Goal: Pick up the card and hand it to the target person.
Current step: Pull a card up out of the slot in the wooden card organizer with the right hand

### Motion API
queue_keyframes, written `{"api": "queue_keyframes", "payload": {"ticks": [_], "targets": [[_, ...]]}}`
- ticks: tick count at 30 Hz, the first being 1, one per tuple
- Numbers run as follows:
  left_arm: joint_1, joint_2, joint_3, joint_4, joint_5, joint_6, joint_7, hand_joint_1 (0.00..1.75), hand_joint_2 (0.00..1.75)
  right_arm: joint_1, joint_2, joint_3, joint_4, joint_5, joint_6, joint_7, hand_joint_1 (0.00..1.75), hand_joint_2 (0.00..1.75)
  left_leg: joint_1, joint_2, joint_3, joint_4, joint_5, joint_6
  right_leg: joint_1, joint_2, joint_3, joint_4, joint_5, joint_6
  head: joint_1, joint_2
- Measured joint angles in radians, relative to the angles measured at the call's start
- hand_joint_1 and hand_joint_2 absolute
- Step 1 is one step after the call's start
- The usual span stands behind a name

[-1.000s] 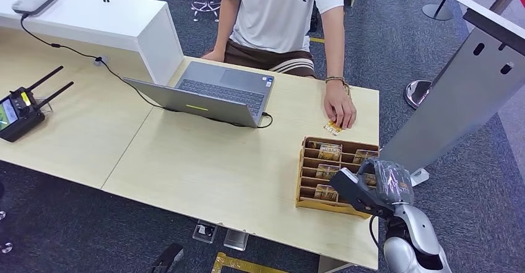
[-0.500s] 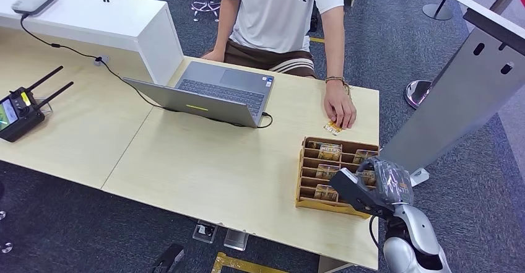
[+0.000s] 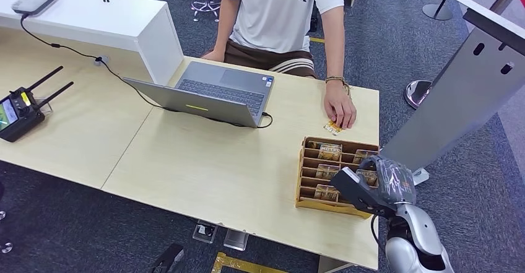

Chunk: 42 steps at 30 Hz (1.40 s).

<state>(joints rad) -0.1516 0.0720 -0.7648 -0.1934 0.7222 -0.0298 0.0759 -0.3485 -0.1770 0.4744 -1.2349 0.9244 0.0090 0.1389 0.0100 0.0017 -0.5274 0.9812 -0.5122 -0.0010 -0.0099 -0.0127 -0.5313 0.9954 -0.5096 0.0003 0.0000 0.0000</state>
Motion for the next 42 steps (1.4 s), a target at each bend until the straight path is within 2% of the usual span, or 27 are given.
{"api": "queue_keyframes", "payload": {"ticks": [8,22,42], "targets": [[0.0,0.0,-0.003,0.0,0.002,-0.001,0.001,0.0,0.0,0.001,0.002,-0.003,0.003,0.0,0.004,0.001,0.89,1.75,0.0,0.0,0.0,0.0,0.0,0.0,0.0,0.001,0.0,0.0,0.001,0.0,0.0,0.0],[-0.003,0.0,-0.011,-0.002,0.005,-0.004,0.001,0.0,0.0,-0.018,0.012,-0.006,0.094,0.005,-0.004,0.007,1.08,1.75,0.0,0.0,0.0,-0.001,0.001,0.0,0.0,0.001,0.0,0.0,0.001,0.0,0.0,0.0],[-0.013,0.003,-0.018,0.0,0.007,-0.003,0.003,0.0,0.0,-0.022,0.01,-0.014,0.067,0.003,-0.021,0.003,1.03,1.75,0.0,0.0,0.0,0.0,0.0,0.0,0.0,0.001,-0.001,0.0,0.001,0.0,0.0,0.0]]}}
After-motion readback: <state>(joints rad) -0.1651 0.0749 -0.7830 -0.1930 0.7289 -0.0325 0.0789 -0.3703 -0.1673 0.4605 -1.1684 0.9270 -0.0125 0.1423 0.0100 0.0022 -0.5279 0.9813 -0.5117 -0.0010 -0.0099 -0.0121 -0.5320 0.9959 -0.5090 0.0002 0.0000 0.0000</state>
